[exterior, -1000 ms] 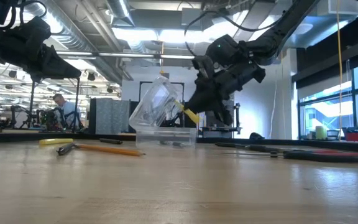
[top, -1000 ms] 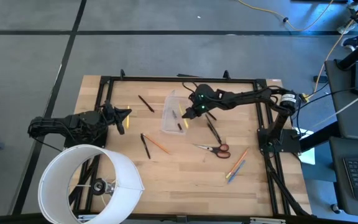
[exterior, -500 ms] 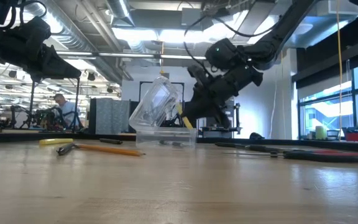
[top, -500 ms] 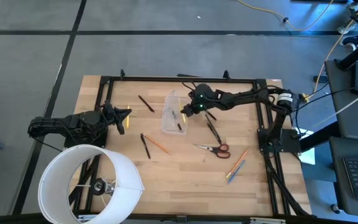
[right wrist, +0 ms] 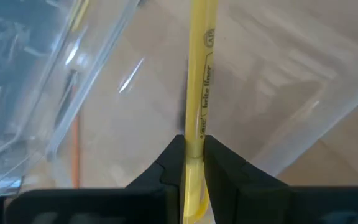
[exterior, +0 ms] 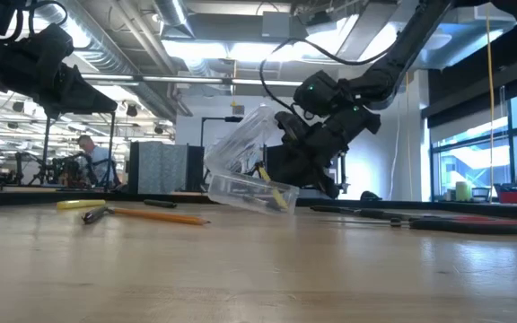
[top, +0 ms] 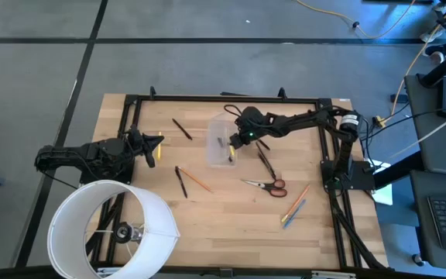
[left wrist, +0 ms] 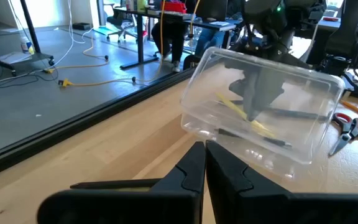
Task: Pick & place school supplies into a supply box
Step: Put the right yellow pen into the transparent supply box, then put the top right black pen into the transparent supply box
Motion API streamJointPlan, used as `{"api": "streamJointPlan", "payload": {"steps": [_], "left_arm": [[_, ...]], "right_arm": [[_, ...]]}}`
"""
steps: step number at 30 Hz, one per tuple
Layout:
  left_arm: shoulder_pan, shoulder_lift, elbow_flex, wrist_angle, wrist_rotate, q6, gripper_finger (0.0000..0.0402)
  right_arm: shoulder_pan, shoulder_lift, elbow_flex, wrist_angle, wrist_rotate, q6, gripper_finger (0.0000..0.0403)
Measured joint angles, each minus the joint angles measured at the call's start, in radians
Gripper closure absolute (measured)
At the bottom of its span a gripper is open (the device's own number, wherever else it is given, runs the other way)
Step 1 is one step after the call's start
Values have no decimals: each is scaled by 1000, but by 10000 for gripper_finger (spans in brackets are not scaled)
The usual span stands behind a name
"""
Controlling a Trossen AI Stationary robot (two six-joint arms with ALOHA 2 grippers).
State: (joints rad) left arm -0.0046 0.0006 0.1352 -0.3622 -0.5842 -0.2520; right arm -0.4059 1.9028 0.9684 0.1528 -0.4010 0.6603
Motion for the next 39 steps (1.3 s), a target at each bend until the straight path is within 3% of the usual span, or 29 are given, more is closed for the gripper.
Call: {"api": "streamJointPlan", "payload": {"steps": [8, 23, 28, 32, 39], "left_arm": [[0, 0, 0, 0, 0, 0, 395], [0, 0, 0, 0, 0, 1, 393], [0, 0, 0, 0, 0, 0, 395], [0, 0, 0, 0, 1, 0, 393], [0, 0, 0, 0, 0, 1, 394]], "right_arm": [[-4, 2, -1, 21, -62, 12, 350], [-11, -11, -3, 39, -80, -41, 285], [-49, -89, -3, 15, -108, -147, 287], [-81, -174, -3, -83, -35, -279, 287], [-94, -257, -2, -294, 103, -706, 287]]}}
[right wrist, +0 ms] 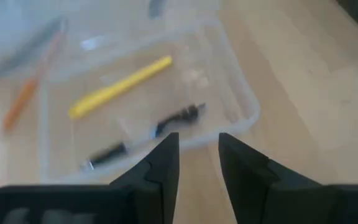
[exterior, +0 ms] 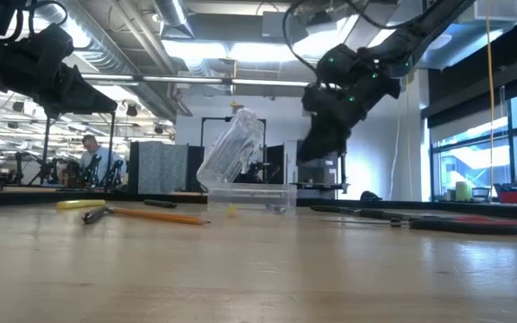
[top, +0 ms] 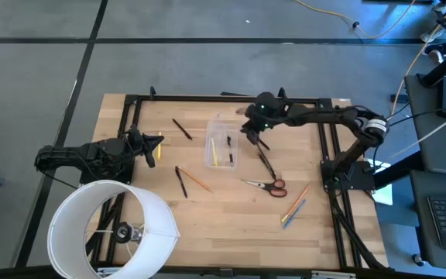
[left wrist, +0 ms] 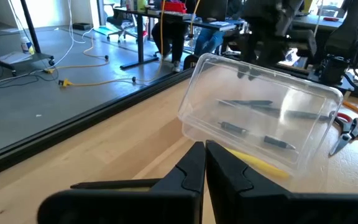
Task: Pick & place school supplies into a supply box
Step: Put the top right black pen into the transparent supply box
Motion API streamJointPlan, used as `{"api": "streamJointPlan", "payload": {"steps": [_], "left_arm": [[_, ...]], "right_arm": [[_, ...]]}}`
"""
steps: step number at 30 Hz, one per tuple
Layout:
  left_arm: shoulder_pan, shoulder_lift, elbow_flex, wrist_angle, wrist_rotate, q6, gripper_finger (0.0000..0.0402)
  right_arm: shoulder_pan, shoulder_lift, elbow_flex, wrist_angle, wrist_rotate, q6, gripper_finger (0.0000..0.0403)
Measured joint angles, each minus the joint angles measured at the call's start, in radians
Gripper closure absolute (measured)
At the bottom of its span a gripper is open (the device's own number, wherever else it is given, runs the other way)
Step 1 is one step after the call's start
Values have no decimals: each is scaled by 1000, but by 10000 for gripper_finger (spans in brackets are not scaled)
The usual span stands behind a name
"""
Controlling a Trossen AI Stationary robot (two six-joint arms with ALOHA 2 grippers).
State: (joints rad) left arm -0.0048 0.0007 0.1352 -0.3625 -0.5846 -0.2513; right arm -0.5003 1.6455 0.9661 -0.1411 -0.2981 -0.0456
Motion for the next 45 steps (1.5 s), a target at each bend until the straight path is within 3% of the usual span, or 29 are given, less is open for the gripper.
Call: {"api": "streamJointPlan", "payload": {"steps": [4, 9, 12, 24, 33, 41, 45], "left_arm": [[0, 0, 0, 0, 0, 0, 394], [0, 0, 0, 0, -1, 1, 395], [0, 0, 0, 0, -1, 1, 393], [0, 0, 0, 0, -3, 2, 394], [0, 0, 0, 0, -3, 2, 394], [0, 0, 0, 0, -3, 1, 393], [0, 0, 0, 0, -3, 1, 395]], "right_arm": [[5, 3, 0, -41, 19, -35, 287], [8, 4, 0, -73, 282, 45, 287], [7, 4, 0, -104, 372, 56, 287], [13, 29, 0, -136, 345, 251, 287], [13, 66, 0, -141, 341, 219, 285], [13, 83, 0, -132, 380, 272, 243], [13, 83, 0, -133, 381, 201, 232]]}}
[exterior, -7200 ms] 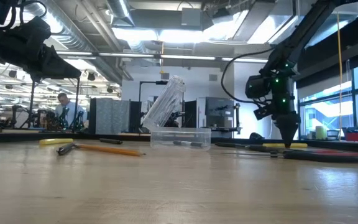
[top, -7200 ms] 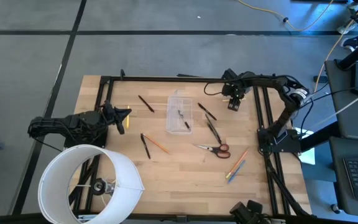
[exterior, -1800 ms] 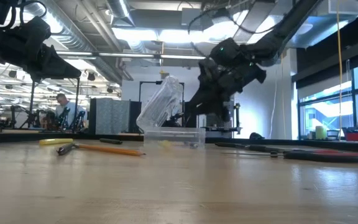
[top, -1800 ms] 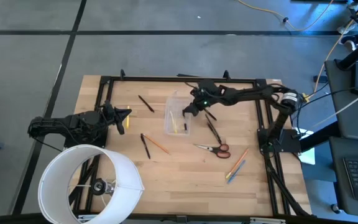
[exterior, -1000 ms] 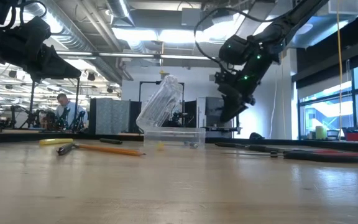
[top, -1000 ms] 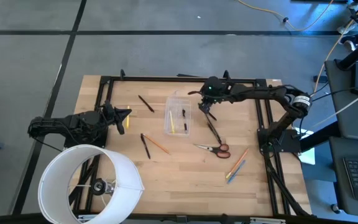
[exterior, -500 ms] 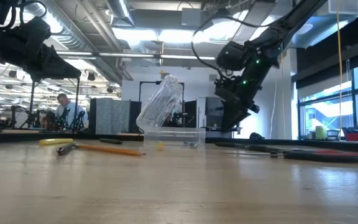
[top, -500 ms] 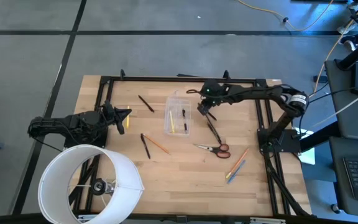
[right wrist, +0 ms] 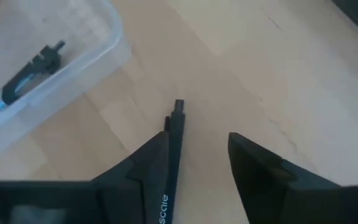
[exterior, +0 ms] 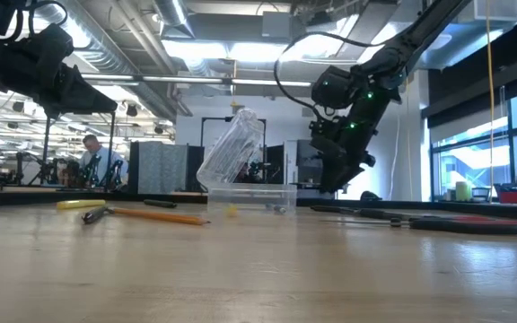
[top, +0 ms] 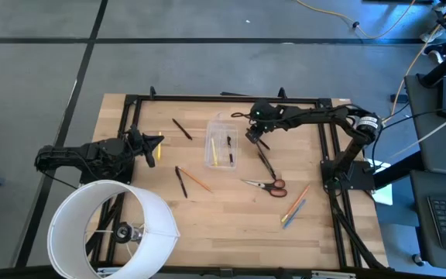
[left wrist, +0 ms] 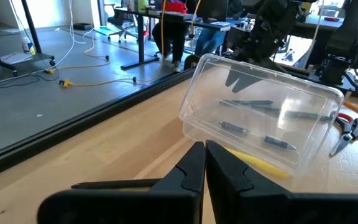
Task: Pick & place school supplies into a supply box
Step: Put the top right black pen into the transparent supply box
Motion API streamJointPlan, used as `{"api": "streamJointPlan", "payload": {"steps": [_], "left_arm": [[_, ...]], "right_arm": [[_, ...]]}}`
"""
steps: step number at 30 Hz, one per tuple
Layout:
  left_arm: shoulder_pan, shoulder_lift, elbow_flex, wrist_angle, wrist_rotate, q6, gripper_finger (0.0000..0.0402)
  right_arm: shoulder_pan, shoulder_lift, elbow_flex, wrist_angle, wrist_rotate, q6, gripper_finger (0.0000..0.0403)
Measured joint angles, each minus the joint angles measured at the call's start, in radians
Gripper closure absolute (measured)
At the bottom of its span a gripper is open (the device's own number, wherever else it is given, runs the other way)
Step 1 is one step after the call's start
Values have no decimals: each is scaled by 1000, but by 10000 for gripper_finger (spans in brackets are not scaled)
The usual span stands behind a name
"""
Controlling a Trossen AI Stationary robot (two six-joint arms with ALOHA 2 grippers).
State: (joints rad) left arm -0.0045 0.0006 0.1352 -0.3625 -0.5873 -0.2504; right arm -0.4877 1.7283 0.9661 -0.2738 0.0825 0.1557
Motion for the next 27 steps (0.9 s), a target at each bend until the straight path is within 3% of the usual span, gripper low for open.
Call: {"api": "streamJointPlan", "payload": {"steps": [22, 27], "left_arm": [[0, 0, 0, 0, 2, 1, 395], [0, 0, 0, 0, 2, 1, 394]], "right_arm": [[34, 108, 3, 33, 5, -84, 231], [36, 109, 3, 34, 28, -138, 254]]}}
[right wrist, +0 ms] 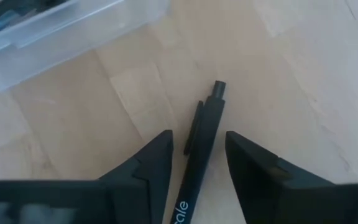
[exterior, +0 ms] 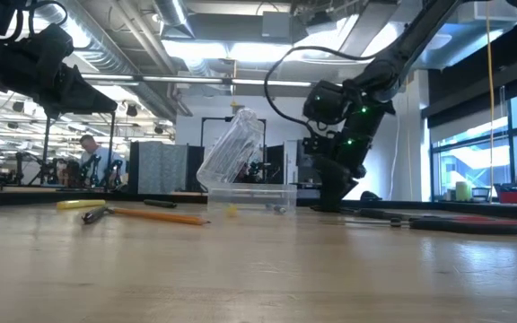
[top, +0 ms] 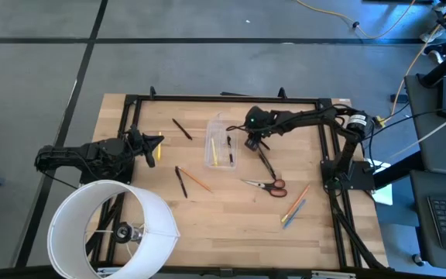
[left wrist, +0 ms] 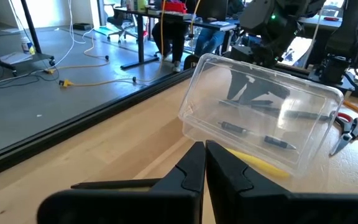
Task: Pick & place school supplies into a supply box
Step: Put the top right black pen into the transparent supply box
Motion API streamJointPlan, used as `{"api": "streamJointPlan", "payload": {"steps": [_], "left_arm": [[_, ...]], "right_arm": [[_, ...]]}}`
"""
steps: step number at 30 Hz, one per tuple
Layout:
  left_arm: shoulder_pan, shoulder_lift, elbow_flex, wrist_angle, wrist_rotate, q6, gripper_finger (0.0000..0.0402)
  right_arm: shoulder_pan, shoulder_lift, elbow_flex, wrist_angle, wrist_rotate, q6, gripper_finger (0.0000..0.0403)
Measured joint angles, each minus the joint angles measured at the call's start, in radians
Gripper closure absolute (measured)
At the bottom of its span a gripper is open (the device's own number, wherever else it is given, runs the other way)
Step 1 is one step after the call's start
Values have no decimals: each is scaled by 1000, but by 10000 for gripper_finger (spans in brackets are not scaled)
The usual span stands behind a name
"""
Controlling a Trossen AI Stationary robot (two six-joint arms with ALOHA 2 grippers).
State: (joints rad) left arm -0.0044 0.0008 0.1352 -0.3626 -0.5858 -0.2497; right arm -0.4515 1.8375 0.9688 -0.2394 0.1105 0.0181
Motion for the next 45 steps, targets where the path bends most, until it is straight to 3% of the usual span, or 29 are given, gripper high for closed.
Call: {"api": "streamJointPlan", "payload": {"steps": [12, 20, 45], "left_arm": [[0, 0, 0, 0, 0, 0, 395], [0, 0, 0, 0, -1, 0, 395], [0, 0, 0, 0, -1, 0, 394]], "right_arm": [[-2, 1, 0, 0, -49, -23, 348], [-2, 0, -1, 7, -51, -19, 337], [-2, -28, -1, -53, -61, 8, 355]]}}
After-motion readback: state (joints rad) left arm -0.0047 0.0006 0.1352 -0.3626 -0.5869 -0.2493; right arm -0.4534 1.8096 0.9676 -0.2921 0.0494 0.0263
